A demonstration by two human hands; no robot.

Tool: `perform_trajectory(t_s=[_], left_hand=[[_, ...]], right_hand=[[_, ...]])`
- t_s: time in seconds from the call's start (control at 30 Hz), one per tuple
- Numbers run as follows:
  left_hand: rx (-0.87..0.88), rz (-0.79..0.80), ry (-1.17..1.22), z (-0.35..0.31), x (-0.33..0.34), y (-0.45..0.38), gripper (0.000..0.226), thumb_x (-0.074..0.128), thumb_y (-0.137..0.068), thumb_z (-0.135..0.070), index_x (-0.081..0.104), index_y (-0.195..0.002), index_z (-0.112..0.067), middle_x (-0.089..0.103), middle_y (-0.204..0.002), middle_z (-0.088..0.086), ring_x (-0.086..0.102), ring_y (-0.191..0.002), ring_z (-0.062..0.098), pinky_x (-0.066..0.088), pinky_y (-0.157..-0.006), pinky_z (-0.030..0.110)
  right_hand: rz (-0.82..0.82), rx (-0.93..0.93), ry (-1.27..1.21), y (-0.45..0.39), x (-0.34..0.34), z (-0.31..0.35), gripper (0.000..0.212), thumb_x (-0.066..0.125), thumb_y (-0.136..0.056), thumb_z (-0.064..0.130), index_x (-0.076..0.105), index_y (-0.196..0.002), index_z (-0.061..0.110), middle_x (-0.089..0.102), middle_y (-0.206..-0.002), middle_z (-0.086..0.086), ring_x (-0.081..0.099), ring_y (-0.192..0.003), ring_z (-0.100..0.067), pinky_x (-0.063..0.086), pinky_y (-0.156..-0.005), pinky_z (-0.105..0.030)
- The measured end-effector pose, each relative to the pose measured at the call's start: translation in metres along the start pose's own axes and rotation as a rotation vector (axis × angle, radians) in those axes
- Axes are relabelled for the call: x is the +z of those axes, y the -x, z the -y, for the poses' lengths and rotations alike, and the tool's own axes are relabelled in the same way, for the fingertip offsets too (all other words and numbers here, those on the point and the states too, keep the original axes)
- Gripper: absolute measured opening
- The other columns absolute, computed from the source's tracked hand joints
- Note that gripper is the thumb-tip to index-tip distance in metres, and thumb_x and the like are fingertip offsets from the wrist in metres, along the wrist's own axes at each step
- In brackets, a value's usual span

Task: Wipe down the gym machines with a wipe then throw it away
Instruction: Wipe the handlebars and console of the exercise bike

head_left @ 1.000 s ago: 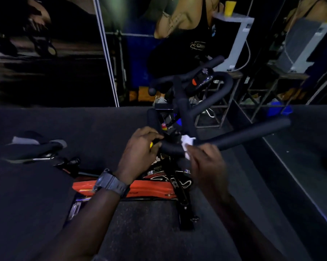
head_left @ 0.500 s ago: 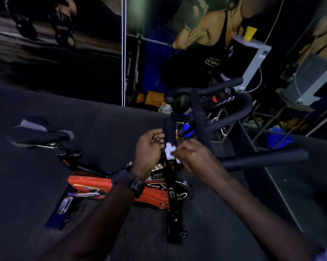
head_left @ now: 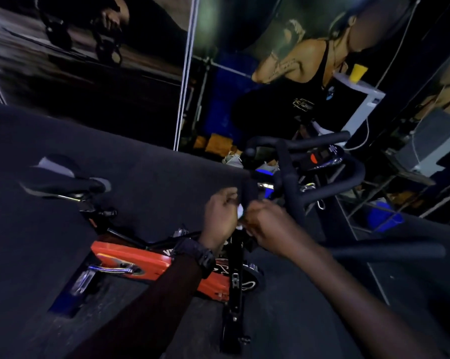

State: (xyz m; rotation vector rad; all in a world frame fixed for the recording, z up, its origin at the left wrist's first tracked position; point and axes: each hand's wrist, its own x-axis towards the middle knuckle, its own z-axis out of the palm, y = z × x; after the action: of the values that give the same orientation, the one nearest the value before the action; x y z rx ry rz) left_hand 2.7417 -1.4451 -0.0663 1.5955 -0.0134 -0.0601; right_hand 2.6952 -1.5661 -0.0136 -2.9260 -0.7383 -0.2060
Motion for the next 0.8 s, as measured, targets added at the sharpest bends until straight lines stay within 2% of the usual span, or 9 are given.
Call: perform_trajectory(t_s=[0.03,0.1,0.2,0.27,0.43,0.53,0.63,0.73,0.8], left_hand=[[0.035,0.029,-0.04,-0.001,0.0,0.0,0.029,0.051,-0.092,-0.008,0.071,-0.114,-0.009,0.071,-0.115,0.009,0.067,-0.105,0.025,0.055,-0.089,0.038],[0.079,0.085,-0.123,-0.007,0.004,0.002,0.029,0.049,-0.088,-0.021,0.076,-0.099,-0.018,0.076,-0.1,0.006,0.07,-0.097,0.024,0.056,-0.086,0.041],[0.09,0.098,-0.24,-0.015,0.009,-0.007,0.039,0.046,-0.085,-0.013,0.073,-0.111,-0.021,0.075,-0.108,0.003,0.068,-0.102,0.023,0.054,-0.089,0.04],[0.096,0.101,-0.255,-0.017,0.009,-0.015,0.04,0.047,-0.084,-0.006,0.073,-0.111,-0.021,0.075,-0.107,0.002,0.068,-0.102,0.022,0.055,-0.09,0.04],[0.116,0.082,-0.255,-0.01,0.013,-0.026,0.04,0.049,-0.089,-0.001,0.068,-0.121,-0.018,0.071,-0.117,0.004,0.065,-0.11,0.021,0.052,-0.097,0.039],[0.119,0.065,-0.262,-0.015,0.019,-0.025,0.032,0.057,-0.087,-0.007,0.073,-0.11,-0.023,0.075,-0.104,-0.001,0.068,-0.101,0.018,0.055,-0.088,0.034],[0.12,0.077,-0.258,-0.018,0.019,-0.024,0.034,0.056,-0.09,-0.001,0.07,-0.116,-0.018,0.073,-0.109,0.001,0.066,-0.102,0.018,0.053,-0.09,0.034],[0.227,0.063,-0.354,-0.019,0.016,-0.019,0.034,0.061,-0.087,0.0,0.071,-0.115,-0.015,0.071,-0.115,0.005,0.065,-0.108,0.021,0.05,-0.096,0.03],[0.358,0.094,-0.458,-0.016,0.018,-0.012,0.029,0.064,-0.085,0.0,0.075,-0.107,-0.015,0.069,-0.116,0.004,0.062,-0.112,0.019,0.044,-0.097,0.026]], right_hand=[[-0.024,0.028,-0.061,0.003,0.001,-0.004,0.013,0.059,-0.076,0.009,0.07,-0.075,0.016,0.064,-0.078,-0.006,0.059,-0.077,-0.021,0.043,-0.068,-0.029],[-0.163,0.211,-0.09,-0.016,0.003,-0.024,0.019,0.051,-0.08,0.015,0.07,-0.08,0.016,0.066,-0.082,-0.008,0.063,-0.079,-0.028,0.05,-0.071,-0.036],[-0.333,0.493,-0.186,-0.055,0.004,-0.048,0.024,0.051,-0.086,0.015,0.073,-0.097,0.017,0.072,-0.096,-0.008,0.066,-0.092,-0.029,0.052,-0.078,-0.036],[-0.364,0.512,-0.203,-0.043,0.014,-0.047,0.021,0.055,-0.088,0.013,0.073,-0.1,0.017,0.073,-0.098,-0.008,0.067,-0.094,-0.027,0.052,-0.079,-0.034],[-0.173,0.549,-0.129,0.025,0.02,-0.023,0.013,0.055,-0.087,0.01,0.067,-0.085,0.013,0.071,-0.087,-0.014,0.066,-0.087,-0.036,0.048,-0.07,-0.037],[-0.277,0.606,-0.171,-0.028,0.008,-0.038,0.017,0.053,-0.091,0.018,0.069,-0.088,0.012,0.071,-0.086,-0.015,0.066,-0.087,-0.034,0.046,-0.069,-0.035],[-0.343,0.659,-0.248,-0.055,-0.001,-0.041,0.02,0.055,-0.089,0.015,0.071,-0.101,0.013,0.07,-0.096,-0.017,0.067,-0.091,-0.031,0.05,-0.074,-0.033],[-0.17,0.534,-0.167,-0.016,0.003,-0.025,0.016,0.053,-0.091,0.012,0.068,-0.095,0.013,0.068,-0.094,-0.02,0.065,-0.087,-0.037,0.047,-0.069,-0.036],[-0.013,0.461,-0.07,0.025,-0.001,-0.021,0.013,0.053,-0.09,0.012,0.065,-0.094,0.015,0.067,-0.092,-0.018,0.065,-0.088,-0.036,0.046,-0.067,-0.036]])
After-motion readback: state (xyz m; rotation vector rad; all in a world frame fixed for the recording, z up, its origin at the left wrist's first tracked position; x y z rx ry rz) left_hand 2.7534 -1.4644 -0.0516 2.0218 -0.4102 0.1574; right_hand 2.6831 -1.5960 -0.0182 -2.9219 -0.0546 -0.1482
